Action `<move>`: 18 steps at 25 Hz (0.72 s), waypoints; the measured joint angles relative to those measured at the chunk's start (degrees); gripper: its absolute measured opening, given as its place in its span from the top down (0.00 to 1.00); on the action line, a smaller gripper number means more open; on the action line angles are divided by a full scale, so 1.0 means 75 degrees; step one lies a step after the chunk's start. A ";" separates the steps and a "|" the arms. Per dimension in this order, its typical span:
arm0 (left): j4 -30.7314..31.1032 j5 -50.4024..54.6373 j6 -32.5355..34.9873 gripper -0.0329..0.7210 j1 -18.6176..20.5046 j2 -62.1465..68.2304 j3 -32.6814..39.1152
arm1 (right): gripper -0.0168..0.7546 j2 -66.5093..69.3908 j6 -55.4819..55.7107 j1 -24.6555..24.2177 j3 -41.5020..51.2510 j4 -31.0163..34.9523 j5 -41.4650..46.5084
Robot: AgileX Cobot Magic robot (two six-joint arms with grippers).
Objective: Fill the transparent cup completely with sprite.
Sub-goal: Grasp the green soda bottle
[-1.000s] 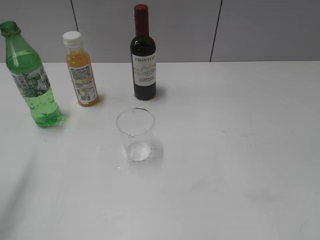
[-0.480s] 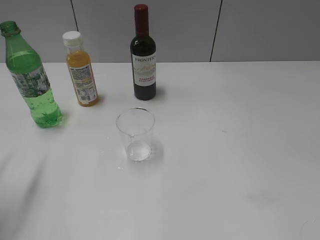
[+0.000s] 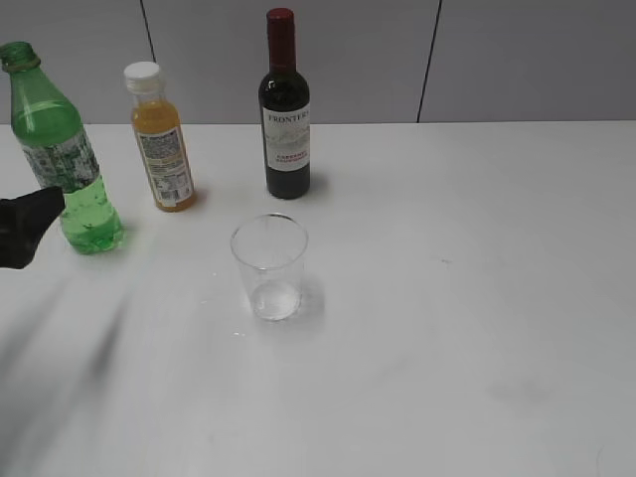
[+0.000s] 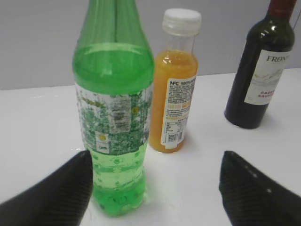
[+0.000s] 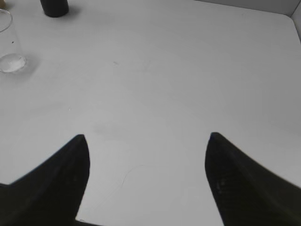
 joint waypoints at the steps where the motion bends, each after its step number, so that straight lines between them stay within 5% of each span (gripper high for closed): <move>1: 0.0007 -0.0008 0.0000 0.09 0.0000 0.0153 -0.0097 | 0.22 0.0000 0.0000 0.0000 0.0000 0.0000 0.0000; 18: -0.0272 -0.0050 -0.0014 0.07 0.0000 0.1853 -0.1495 | 0.22 0.0000 0.0006 0.0000 0.0000 0.0000 0.0000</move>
